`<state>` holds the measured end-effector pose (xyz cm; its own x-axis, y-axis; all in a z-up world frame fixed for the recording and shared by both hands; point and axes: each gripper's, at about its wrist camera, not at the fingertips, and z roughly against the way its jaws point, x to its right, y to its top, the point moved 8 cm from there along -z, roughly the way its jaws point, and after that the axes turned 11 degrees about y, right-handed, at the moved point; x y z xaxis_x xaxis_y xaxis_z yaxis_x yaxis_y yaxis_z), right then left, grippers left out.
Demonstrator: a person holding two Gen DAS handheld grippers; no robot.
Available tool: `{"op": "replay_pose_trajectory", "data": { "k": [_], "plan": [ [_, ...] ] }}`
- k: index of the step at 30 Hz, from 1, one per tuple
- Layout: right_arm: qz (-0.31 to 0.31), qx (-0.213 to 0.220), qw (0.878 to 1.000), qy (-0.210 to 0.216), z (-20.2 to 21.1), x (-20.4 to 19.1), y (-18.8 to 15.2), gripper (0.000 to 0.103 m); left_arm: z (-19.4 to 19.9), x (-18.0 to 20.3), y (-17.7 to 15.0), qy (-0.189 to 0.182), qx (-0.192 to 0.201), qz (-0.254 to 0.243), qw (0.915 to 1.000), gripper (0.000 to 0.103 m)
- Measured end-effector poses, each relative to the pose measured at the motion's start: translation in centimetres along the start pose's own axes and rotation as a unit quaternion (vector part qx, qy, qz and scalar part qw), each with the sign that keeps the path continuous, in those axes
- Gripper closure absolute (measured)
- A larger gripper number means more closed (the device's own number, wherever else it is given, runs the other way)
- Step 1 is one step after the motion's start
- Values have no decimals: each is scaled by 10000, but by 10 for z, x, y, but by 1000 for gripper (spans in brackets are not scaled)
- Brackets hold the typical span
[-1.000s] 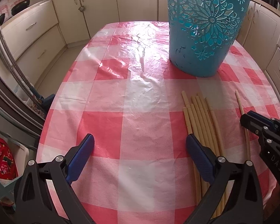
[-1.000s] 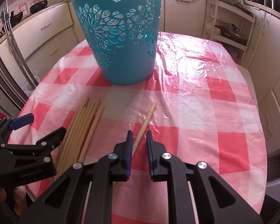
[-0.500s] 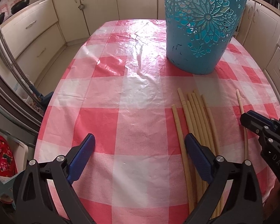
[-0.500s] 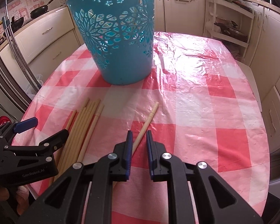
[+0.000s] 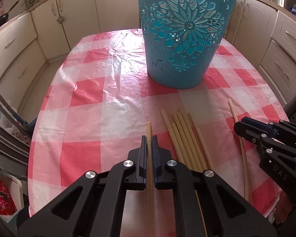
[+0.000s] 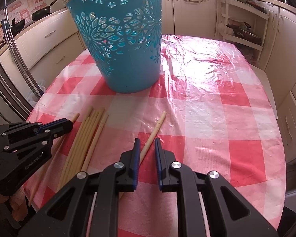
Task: Organize utensils
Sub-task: 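Move the left gripper back to the sticks and grasp one stick, then lift the stick with the left gripper over the basket and release it inside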
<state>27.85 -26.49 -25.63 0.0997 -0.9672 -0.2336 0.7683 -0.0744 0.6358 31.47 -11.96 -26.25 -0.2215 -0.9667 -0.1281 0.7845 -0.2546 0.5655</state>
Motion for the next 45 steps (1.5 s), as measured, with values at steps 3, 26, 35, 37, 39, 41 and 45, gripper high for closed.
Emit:
{"op": "replay_pose_trajectory", "data": {
  "k": [3, 26, 35, 37, 39, 41, 45],
  "plan": [
    [-63, -60, 10000, 5, -2, 3, 4, 88, -9, -9, 11, 37, -22, 93, 9999, 98],
    [496, -191, 9985, 90, -10, -3, 6, 90, -16, -10, 15, -125, -279, 44, 9995, 99],
    [220, 23, 9992, 336, -6, 5, 6, 96, 48, -35, 54, -724, 457, 687, 9940, 99],
    [208, 33, 9992, 349, -6, 6, 6, 96, 74, -42, 75, -884, 788, 853, 9893, 99],
    [198, 48, 9991, 363, -6, 7, 6, 96, 99, -45, 97, -967, 1103, 949, 9846, 99],
    [198, 56, 9991, 366, -6, 7, 6, 96, 124, -48, 122, -1040, 1453, 1037, 9784, 99],
    [186, 66, 9991, 382, -6, 6, 6, 96, 160, -51, 169, -1125, 2047, 1237, 9644, 99]
  ]
}}
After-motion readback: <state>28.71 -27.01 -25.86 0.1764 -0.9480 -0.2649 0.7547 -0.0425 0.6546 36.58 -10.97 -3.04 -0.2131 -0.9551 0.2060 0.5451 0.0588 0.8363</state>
